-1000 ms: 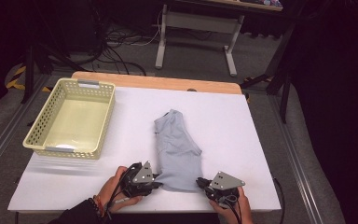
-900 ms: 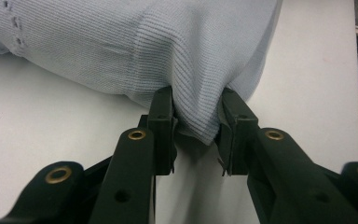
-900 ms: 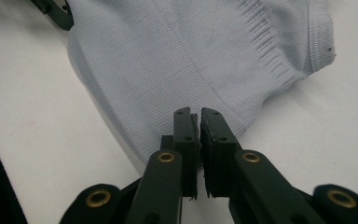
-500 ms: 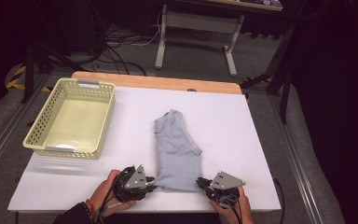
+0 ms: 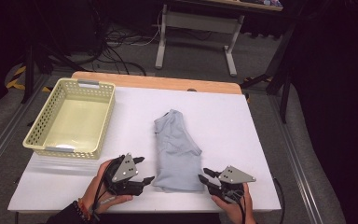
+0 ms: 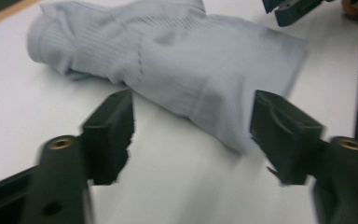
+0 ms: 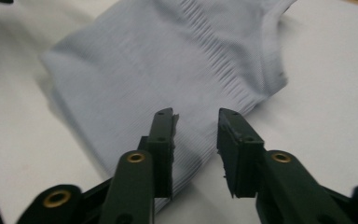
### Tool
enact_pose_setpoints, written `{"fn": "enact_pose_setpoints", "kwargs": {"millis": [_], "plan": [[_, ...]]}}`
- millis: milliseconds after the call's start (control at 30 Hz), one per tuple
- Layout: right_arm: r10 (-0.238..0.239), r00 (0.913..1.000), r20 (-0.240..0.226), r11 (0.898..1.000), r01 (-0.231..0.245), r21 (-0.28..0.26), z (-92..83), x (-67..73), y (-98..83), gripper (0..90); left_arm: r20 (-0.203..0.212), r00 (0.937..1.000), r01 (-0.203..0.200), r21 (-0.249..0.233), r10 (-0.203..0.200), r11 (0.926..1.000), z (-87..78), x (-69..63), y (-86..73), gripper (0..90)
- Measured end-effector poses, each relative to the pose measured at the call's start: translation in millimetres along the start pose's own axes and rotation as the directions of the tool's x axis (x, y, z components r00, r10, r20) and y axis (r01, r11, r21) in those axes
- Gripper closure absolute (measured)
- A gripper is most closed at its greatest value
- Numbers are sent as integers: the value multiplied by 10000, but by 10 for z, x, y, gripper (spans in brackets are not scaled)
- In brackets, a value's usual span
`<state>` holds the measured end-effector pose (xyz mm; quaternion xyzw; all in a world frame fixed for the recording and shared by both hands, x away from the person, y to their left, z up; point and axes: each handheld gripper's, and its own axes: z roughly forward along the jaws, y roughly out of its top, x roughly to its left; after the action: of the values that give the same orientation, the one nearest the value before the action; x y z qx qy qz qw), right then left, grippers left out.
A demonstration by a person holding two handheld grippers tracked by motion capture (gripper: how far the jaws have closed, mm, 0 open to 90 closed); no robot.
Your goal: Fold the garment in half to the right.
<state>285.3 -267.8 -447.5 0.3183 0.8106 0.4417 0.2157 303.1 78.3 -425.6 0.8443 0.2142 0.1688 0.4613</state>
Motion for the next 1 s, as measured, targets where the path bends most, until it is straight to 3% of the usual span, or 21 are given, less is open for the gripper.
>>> {"fn": "enact_pose_setpoints", "kwargs": {"millis": [100,200,267,367,467,633,700,733,767,800,900,1000], "plan": [[161,9996,239,9998,-159,-92,41,-57,71,487,-70,9998,171,-119,-172,9998,138,20,171,198],[600,9982,89,9982,-599,-67,142,-135,144,371,-270,9995,187,-146,-190,9997,352,61,332,171],[756,9971,120,9971,-756,2,229,-179,195,320,-413,9972,623,154,-616,9979,545,144,398,167],[770,9969,162,9968,-773,225,375,-230,261,264,-538,9911,1240,425,-1217,9914,726,241,375,151],[732,9971,227,9963,-741,424,499,-259,292,245,-572,9867,1588,1458,-1519,9765,889,293,273,130],[381,9986,378,9892,-431,1404,743,-326,343,173,-620,9797,1989,1819,-1907,9630,956,300,176,110],[582,9979,267,9856,-617,1575,797,-369,347,147,-514,9713,2376,1874,-2321,9531,975,320,145,103],[651,9976,236,9841,-681,1640,814,-386,353,130,-396,9640,2654,1949,-2628,9442,985,346,122,103],[661,9976,230,9822,-691,1745,833,-408,365,104,-148,9498,3088,2050,-3125,9288,993,384,94,101],[644,9976,248,9800,-680,1869,864,-433,377,73,-55,9443,3235,2012,-3292,9246,993,396,89,98],[1024,9946,-164,9659,-955,2408,940,-490,405,67,-191,9473,3160,2184,-3197,9233,990,368,106,100],[1100,9922,-590,9631,-917,2531,976,-521,418,91,-34,9470,3132,2299,-3211,9214,986,347,118,118]]}}
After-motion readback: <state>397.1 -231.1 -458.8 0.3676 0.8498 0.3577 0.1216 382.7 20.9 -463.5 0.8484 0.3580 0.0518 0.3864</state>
